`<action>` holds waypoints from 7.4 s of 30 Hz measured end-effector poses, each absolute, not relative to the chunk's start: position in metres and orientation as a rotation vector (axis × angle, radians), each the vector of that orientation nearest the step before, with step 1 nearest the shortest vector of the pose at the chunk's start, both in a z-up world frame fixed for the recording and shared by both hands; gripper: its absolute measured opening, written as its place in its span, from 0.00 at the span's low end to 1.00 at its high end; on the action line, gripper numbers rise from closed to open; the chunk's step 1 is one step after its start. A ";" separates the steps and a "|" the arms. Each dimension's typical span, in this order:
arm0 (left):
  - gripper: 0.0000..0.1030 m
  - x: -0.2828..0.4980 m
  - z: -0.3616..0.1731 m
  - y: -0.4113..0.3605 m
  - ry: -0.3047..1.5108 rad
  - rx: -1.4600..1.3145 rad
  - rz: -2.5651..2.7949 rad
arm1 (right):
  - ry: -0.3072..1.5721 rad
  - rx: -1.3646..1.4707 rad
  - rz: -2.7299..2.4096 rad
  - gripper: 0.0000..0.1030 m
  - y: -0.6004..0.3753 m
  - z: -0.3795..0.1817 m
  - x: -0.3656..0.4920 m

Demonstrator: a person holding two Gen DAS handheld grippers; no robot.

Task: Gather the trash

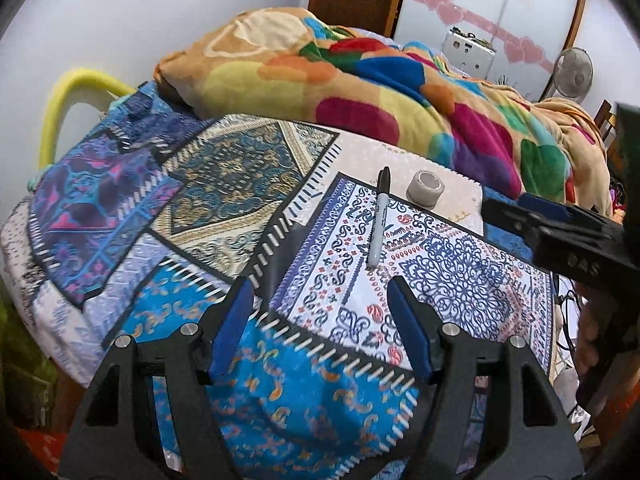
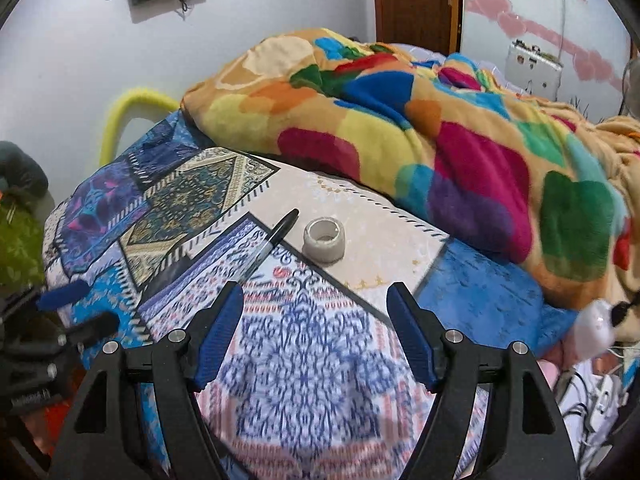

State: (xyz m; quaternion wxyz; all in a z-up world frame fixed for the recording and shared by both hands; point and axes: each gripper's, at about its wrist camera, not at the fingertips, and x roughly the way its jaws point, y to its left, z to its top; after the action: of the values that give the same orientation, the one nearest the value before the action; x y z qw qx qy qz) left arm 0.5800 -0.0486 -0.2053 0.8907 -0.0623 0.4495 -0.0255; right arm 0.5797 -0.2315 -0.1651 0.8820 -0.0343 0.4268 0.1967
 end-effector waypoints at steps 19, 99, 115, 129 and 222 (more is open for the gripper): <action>0.64 0.642 -0.247 -0.081 0.974 -0.111 -0.176 | 0.950 -0.103 0.387 0.33 -0.207 -0.219 0.644; 0.09 0.255 -0.139 0.179 0.767 -0.314 0.259 | 0.746 -0.210 0.917 0.33 0.005 -0.089 0.312; 0.09 0.237 -0.292 0.284 1.033 -0.535 0.436 | 0.968 -0.399 1.053 0.33 0.135 -0.203 0.294; 0.22 0.264 -0.347 0.291 1.135 -0.626 0.382 | 1.191 -0.291 1.134 0.49 0.160 -0.244 0.325; 0.93 0.009 0.001 0.034 0.386 -0.118 0.047 | 0.275 0.019 0.264 1.00 -0.205 0.018 0.031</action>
State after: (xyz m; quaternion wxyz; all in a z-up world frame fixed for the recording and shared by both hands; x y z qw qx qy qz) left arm 0.0088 0.0342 0.0015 0.9794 -0.0588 0.1919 0.0235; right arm 0.0306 -0.2047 0.0184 0.9818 0.0093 0.1369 0.1310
